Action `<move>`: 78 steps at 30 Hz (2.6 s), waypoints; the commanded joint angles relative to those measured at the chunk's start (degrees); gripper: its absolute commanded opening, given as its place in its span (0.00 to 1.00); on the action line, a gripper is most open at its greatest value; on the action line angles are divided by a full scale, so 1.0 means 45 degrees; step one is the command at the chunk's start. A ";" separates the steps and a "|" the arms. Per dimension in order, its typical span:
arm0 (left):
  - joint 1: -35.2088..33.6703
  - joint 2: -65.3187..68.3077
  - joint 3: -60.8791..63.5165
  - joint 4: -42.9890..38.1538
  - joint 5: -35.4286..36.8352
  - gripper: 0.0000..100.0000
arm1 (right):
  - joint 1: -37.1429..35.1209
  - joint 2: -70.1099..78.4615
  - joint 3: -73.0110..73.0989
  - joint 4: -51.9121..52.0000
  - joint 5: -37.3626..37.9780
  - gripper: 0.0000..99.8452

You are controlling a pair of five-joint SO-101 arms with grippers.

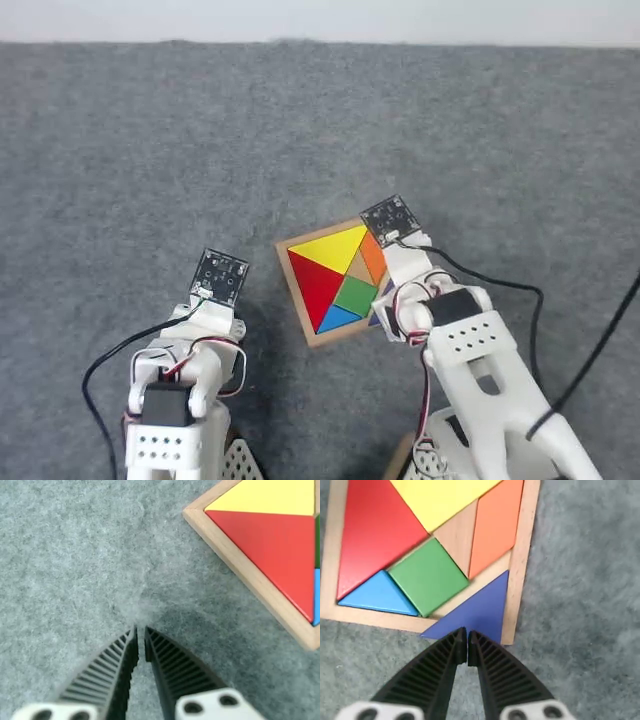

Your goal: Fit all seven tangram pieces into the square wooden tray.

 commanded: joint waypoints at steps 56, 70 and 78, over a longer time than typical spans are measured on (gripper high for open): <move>-0.0059 -0.0215 -0.0127 0.0039 -0.0098 0.02 | 0.4855 -1.2317 0.4747 0.2178 0.1621 0.01; -0.0059 -0.0215 -0.0127 0.0039 -0.0098 0.02 | 0.6457 -1.4193 0.7072 0.2901 0.1915 0.01; -0.0059 -0.0215 -0.0127 0.0039 -0.0098 0.02 | 0.6379 -1.4134 0.7072 0.2960 0.1915 0.01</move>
